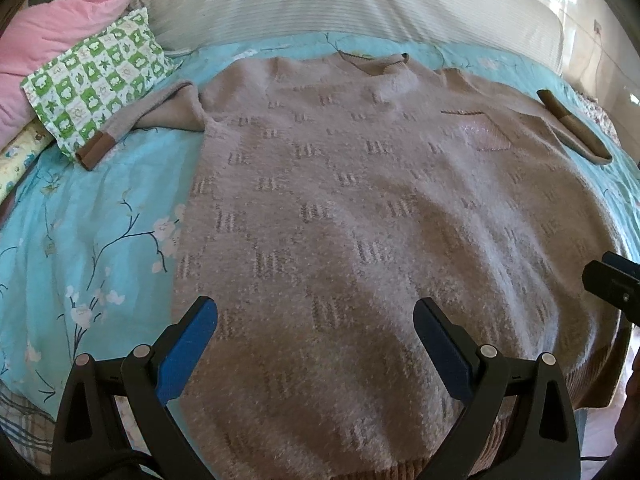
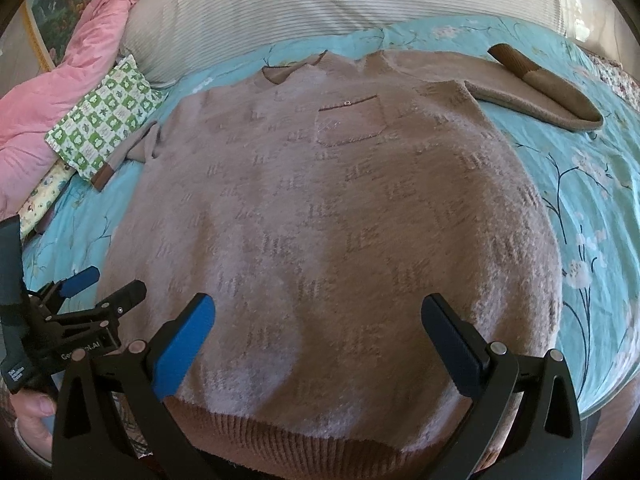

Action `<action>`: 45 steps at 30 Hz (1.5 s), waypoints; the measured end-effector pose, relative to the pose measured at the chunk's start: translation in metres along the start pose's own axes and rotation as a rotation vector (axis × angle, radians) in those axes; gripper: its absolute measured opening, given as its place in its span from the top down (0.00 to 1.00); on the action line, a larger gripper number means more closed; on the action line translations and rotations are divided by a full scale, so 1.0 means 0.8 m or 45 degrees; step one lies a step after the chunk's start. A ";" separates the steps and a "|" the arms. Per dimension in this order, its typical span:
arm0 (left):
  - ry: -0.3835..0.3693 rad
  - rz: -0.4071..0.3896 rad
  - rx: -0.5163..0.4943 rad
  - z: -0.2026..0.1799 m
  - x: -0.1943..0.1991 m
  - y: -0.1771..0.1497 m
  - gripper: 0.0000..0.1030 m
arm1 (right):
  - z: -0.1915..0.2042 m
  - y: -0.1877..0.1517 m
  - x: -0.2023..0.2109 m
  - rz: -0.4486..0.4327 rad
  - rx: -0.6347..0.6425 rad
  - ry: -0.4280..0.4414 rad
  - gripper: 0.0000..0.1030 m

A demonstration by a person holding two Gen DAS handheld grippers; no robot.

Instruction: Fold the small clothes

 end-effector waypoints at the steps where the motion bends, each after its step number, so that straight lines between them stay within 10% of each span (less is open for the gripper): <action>1: -0.011 0.006 0.007 -0.001 -0.002 0.001 0.04 | -0.003 0.002 0.000 -0.003 0.000 -0.003 0.00; 12: -0.111 0.046 0.005 -0.015 -0.030 0.035 0.04 | -0.053 0.039 0.000 -0.046 -0.028 -0.050 0.00; 40: -0.199 0.048 -0.016 -0.038 -0.123 0.209 0.04 | -0.380 0.230 -0.060 -0.085 -0.116 -0.413 0.01; 43: -0.201 0.057 -0.028 -0.039 -0.135 0.211 0.04 | -0.398 0.226 -0.076 -0.012 -0.130 -0.385 0.17; 45: -0.203 0.066 -0.027 -0.040 -0.143 0.213 0.04 | -0.399 0.220 -0.086 0.045 -0.136 -0.358 0.60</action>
Point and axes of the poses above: each gripper's, at about its wrist camera, not at the fingertips, and x roughly against the way its jaws point, z to its left, y to its top, the point moved 3 cm from there along -x, roughly the way its jaws point, and after that the axes turned 10 degrees about x, right-handed, at the moved point
